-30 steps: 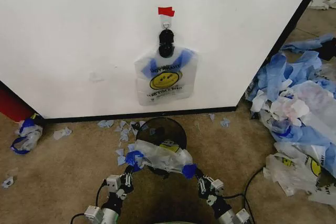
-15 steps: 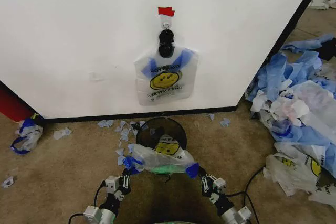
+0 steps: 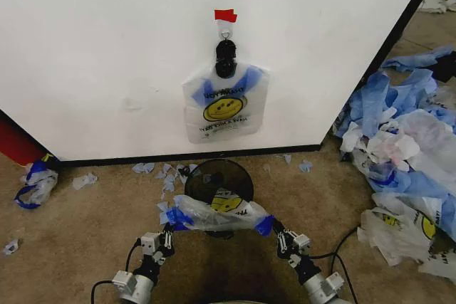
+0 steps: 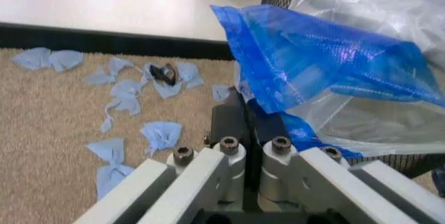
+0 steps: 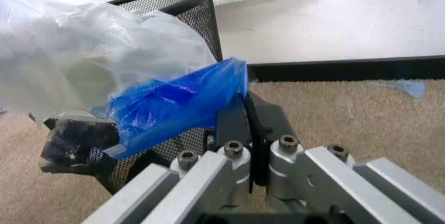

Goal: Pick up the garbage bag from the wall and place it over the trash bin.

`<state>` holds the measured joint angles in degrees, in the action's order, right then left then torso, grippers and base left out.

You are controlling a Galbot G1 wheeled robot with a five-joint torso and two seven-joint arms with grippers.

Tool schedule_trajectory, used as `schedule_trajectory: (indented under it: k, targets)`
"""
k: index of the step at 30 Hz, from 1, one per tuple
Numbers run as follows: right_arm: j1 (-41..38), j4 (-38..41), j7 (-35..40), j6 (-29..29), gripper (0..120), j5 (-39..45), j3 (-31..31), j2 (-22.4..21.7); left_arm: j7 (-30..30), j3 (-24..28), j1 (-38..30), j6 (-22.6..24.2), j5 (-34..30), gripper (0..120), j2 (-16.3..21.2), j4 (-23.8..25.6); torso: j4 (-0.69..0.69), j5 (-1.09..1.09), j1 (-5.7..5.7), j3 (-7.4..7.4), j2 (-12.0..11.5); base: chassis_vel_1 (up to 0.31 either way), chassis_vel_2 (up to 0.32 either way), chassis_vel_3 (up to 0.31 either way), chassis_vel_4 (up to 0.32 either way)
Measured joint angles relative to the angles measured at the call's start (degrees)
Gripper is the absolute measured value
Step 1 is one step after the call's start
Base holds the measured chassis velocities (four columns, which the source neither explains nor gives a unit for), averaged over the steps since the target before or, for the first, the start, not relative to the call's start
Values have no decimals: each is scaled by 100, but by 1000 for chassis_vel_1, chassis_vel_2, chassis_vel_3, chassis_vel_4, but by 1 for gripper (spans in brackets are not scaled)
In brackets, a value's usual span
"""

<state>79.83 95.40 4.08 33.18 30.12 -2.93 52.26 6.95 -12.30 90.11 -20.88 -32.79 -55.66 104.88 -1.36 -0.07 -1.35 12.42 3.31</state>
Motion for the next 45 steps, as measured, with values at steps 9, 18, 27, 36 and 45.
schedule_trajectory:
  k: [9, 18, 27, 36, 45]
  targets:
    - [2, 73, 26, 0, 0, 12, 14, -11, -14, -42, 47, -23, 12, 0, 92, 137, 0, 0, 0, 0, 0, 0, 0, 0, 0]
    - [30, 137, 44, -4, 0, 52, 12, -25, -5, -50, 153, -15, -1, 0, 161, 269, 0, 0, 0, 0, 0, 0, 0, 0, 0]
    - [55, 152, 46, -9, 0, 54, -5, -11, -2, -72, 215, -10, -3, 31, 179, 381, 0, 0, 0, 0, 0, 0, 0, 0, 0]
    - [43, 153, 46, -11, 0, 67, -2, 0, -4, -61, 223, -2, -4, 61, 169, 445, 0, -1, 0, 0, 0, 0, 0, 0, 0]
    - [35, 155, 43, -10, 0, 83, 2, 3, -6, -50, 201, -1, -11, 92, 168, 409, 0, 0, 0, 0, 0, 0, 0, 0, 0]
